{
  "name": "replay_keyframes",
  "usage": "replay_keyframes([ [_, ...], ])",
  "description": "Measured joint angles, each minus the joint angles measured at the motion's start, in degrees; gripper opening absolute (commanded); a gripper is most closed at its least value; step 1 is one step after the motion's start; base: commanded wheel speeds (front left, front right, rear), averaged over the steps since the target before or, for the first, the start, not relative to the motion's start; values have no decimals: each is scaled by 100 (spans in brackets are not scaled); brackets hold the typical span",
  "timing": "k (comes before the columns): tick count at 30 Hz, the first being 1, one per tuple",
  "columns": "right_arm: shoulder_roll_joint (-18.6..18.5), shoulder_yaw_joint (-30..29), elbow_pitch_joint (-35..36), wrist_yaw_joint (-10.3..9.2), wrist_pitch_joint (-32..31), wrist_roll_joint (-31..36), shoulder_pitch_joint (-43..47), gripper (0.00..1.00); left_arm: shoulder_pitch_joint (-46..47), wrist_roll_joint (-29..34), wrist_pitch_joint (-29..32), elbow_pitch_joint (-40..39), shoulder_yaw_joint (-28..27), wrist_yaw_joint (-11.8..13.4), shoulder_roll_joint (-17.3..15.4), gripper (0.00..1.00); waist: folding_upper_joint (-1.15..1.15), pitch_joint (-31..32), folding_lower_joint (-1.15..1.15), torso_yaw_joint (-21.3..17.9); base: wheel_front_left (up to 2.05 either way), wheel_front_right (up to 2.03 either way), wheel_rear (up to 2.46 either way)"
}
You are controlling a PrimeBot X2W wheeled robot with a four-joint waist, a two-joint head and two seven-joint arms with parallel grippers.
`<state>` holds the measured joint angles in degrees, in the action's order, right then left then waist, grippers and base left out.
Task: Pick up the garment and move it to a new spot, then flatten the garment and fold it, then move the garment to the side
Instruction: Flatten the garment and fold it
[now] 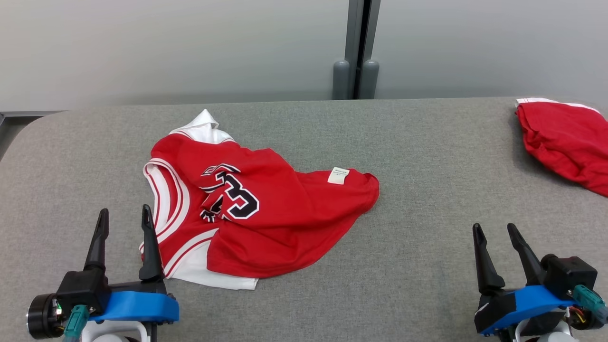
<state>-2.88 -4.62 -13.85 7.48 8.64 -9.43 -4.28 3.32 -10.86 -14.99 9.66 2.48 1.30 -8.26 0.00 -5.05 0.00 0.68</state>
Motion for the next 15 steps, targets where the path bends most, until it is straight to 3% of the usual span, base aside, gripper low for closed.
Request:
replay_keyframes([
  [7, 0, 155, -71, 0, -8, -14, -107, 100, 44, 188, 0, 32, -127, -160, 142, 100, 0, -58, 0, 94, 0, 0, 0],
  [15, -21, 776, -382, 0, -152, 71, -1225, 100, 221, 320, 0, 37, -165, -332, 302, 100, 0, -253, 0, 339, 0, 0, 0],
])
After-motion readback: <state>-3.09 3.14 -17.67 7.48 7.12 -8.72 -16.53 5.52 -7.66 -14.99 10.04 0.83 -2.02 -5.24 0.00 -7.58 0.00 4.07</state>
